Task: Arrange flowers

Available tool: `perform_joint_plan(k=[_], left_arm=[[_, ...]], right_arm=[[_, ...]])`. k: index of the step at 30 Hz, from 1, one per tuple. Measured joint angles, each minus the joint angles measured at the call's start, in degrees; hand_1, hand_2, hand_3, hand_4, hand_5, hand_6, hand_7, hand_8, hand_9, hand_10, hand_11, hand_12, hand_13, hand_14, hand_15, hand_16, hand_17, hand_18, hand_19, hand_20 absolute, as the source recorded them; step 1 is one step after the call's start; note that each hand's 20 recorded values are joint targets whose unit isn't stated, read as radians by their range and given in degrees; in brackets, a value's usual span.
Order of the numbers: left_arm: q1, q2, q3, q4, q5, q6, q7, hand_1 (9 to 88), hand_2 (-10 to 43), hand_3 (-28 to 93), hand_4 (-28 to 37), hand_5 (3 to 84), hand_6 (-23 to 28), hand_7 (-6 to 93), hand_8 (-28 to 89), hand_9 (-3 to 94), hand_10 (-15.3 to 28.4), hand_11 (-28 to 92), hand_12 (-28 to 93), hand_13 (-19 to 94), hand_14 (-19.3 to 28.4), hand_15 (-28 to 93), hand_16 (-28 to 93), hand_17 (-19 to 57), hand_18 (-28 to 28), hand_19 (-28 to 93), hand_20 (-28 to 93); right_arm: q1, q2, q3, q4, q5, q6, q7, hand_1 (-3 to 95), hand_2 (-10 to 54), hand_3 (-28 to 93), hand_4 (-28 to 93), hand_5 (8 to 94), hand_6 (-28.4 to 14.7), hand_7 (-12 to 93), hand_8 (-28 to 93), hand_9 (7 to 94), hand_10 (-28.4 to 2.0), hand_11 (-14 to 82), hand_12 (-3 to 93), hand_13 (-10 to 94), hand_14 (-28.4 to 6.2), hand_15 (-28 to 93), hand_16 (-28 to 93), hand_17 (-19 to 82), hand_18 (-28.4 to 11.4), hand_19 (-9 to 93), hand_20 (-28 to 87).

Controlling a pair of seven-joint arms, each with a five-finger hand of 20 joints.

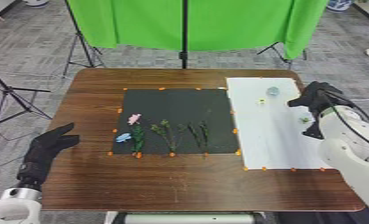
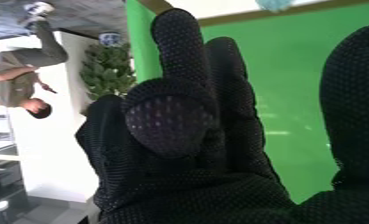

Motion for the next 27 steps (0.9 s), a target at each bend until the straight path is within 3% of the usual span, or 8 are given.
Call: perform_joint_plan(k=[8,15,18,21,25,27], left_arm=[[0.38,-0.24,-0.04,-0.2,0.04,-0.16,-0.14,21.9,26.1,66,-28.3,44.4,8.5,8.1,-6,50.3,15.6,20,10,42,19.3,18,-4,12.1,12.0,11,15],[0.53,-0.42,-0.07,-0.24,0.06,-0.52,-0.37,22.0,26.0,66,-28.3,44.3,8.5,8.1,-6,50.3,15.6,20,10,42,19.4,18,-4,12.1,12.0,11,15],[0.55,-0.46,-0.09,-0.24,0.06,-0.6,-0.38,22.0,25.9,66,-28.3,44.3,8.5,8.1,-6,50.3,15.6,20,10,42,19.3,18,-4,12.1,12.0,11,15],[0.59,-0.48,-0.11,-0.25,0.06,-0.63,-0.4,22.2,25.9,66,-28.3,44.3,8.5,8.1,-6,50.3,15.6,20,10,42,19.4,18,-4,12.0,12.0,11,15],[0.6,-0.48,-0.15,-0.25,0.06,-0.67,-0.47,22.3,25.8,66,-28.3,44.3,8.6,8.1,-6,50.2,15.6,20,10,42,19.4,18,-4,12.0,12.0,11,15],[0.61,-0.49,-0.19,-0.25,0.06,-0.68,-0.49,22.3,25.8,66,-28.3,44.4,8.6,8.1,-6,50.2,15.6,20,10,42,19.3,18,-4,12.0,12.0,11,15]], right_arm=[[-1.42,-0.19,0.35,1.84,-1.92,-1.73,1.35,30.2,-9.5,63,-12,60.4,-0.6,14,-8,75.6,-16.0,25.9,28.2,87,-5.6,61,34,57,-18.8,93,57],[-1.88,-0.36,-1.14,3.76,-2.5,-0.87,1.27,39.9,-9.5,66,-15,62.9,0.9,18,-9,77.4,-13.6,28.1,27.7,88,-3.7,61,34,58,-17.9,93,56],[-2.21,-0.66,-2.15,4.64,-3.42,0.35,0.75,50.2,-9.5,61,-17,66.1,1.1,21,3,81.1,-10.6,20.4,38.4,89,-2.6,61,34,58,-17.2,93,55],[-3.63,-0.85,-2.56,5.21,-4.35,5.12,-0.05,60.7,-9.5,56,-16,72.7,0.1,25,9,87.0,-9.0,12.6,45.7,91,-1.5,60,34,60,-16.2,93,55],[-6.41,-0.84,-2.81,5.43,-5.12,16.05,-0.68,64.0,-9.5,56,-16,76.9,-1.1,27,11,89.3,-8.6,12.6,46.2,92,-0.7,60,34,61,-15.4,93,55],[-7.7,-0.82,-2.41,5.24,-5.11,18.53,-0.82,64.5,-9.5,56,-16,77.3,-1.3,27,11,89.5,-8.5,12.6,46.4,92,-0.6,60,35,62,-15.1,93,55]])
